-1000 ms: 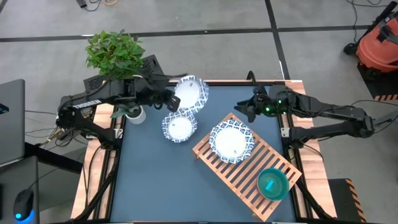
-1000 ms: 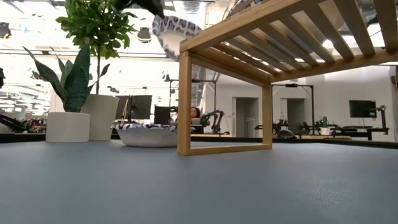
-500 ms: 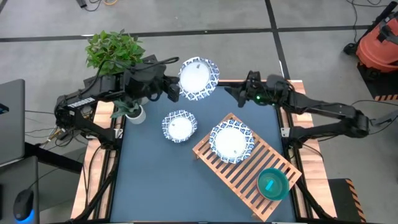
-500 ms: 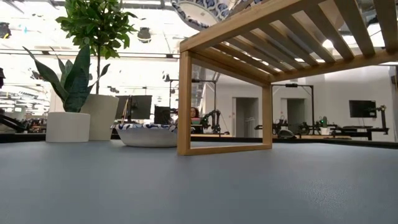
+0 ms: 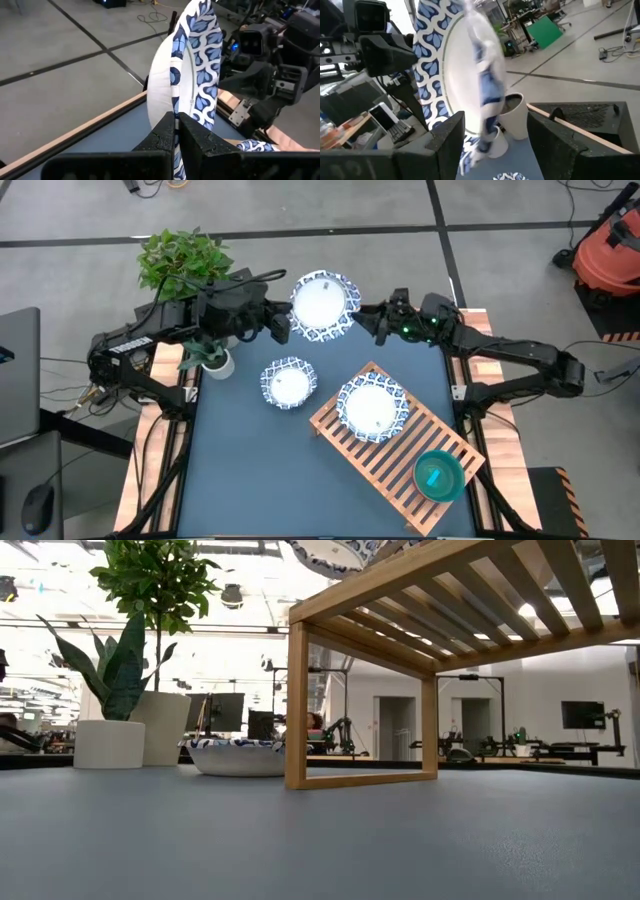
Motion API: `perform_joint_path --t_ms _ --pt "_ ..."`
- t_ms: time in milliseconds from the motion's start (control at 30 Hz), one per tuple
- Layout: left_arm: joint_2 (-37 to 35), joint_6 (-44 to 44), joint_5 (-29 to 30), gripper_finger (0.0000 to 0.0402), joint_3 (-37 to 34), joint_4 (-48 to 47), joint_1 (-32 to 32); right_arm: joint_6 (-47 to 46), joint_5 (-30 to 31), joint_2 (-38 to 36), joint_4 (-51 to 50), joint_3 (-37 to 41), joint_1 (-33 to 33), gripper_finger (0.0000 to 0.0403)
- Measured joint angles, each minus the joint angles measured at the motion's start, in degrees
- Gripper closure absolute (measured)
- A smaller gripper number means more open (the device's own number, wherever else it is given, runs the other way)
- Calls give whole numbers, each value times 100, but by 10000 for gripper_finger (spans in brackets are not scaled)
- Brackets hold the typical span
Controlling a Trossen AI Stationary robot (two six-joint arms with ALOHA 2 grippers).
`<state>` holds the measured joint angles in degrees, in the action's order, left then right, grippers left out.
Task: Place and stack bowls onto a shelf
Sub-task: Stack the large white bowl on top of the large white bowl on the shelf
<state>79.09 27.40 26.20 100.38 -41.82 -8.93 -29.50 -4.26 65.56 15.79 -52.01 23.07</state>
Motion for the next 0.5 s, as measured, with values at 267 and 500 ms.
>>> perform_joint_path --t_ms 267,500 --pt "0 -2 -55 401 -2 94 0 0 -136 238 375 2 34 172" --pt "0 -2 -71 401 -2 67 -1 -101 -139 204 397 0 88 320"
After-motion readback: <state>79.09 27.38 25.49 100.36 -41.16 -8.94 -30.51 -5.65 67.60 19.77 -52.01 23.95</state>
